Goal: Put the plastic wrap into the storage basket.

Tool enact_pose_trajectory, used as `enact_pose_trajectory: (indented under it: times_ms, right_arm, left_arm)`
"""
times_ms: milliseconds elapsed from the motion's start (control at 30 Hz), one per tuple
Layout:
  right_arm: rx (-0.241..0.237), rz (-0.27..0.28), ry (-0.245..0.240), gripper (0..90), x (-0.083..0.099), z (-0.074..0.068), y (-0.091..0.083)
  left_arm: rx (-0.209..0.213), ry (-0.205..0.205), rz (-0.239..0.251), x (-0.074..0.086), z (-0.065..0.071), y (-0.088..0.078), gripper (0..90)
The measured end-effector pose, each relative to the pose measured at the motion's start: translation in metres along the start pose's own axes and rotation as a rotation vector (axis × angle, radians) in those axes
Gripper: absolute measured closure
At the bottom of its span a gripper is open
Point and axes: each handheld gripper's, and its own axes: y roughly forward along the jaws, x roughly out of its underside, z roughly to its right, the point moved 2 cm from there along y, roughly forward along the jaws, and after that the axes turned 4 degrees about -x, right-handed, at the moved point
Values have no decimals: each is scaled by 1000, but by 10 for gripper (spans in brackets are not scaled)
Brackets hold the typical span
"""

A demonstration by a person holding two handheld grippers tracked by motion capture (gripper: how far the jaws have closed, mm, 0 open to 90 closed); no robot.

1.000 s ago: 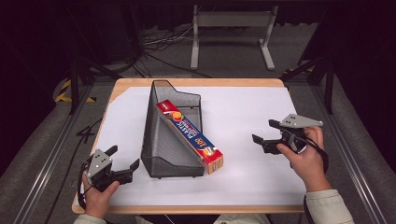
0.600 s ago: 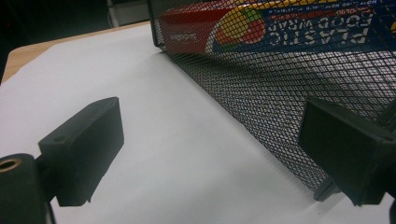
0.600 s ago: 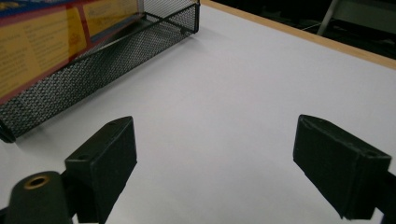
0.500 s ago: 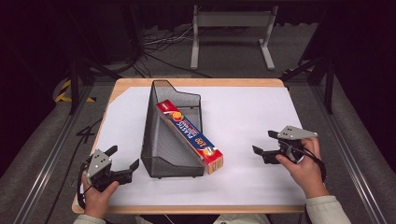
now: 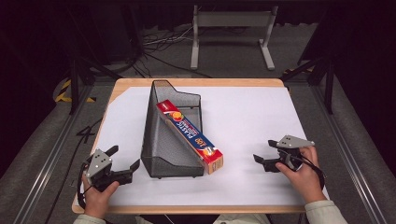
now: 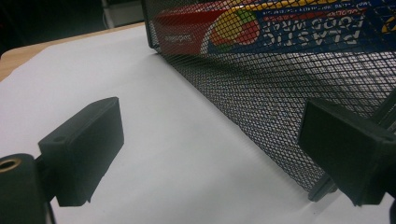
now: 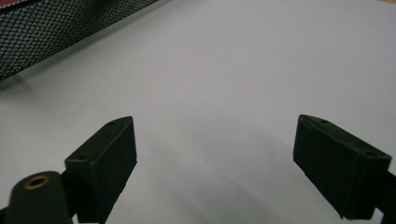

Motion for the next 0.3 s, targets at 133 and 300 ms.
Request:
enact_pose_trajectory:
  times_ms: [133, 300]
  right_arm:
    - [-2, -8, 4, 140, 4, 0, 1]
    - [1, 10, 9, 140, 3, 2, -1]
  left_arm:
    - [3, 2, 3, 0, 0, 0, 80]
    - [4, 2, 2, 0, 1, 1, 79]
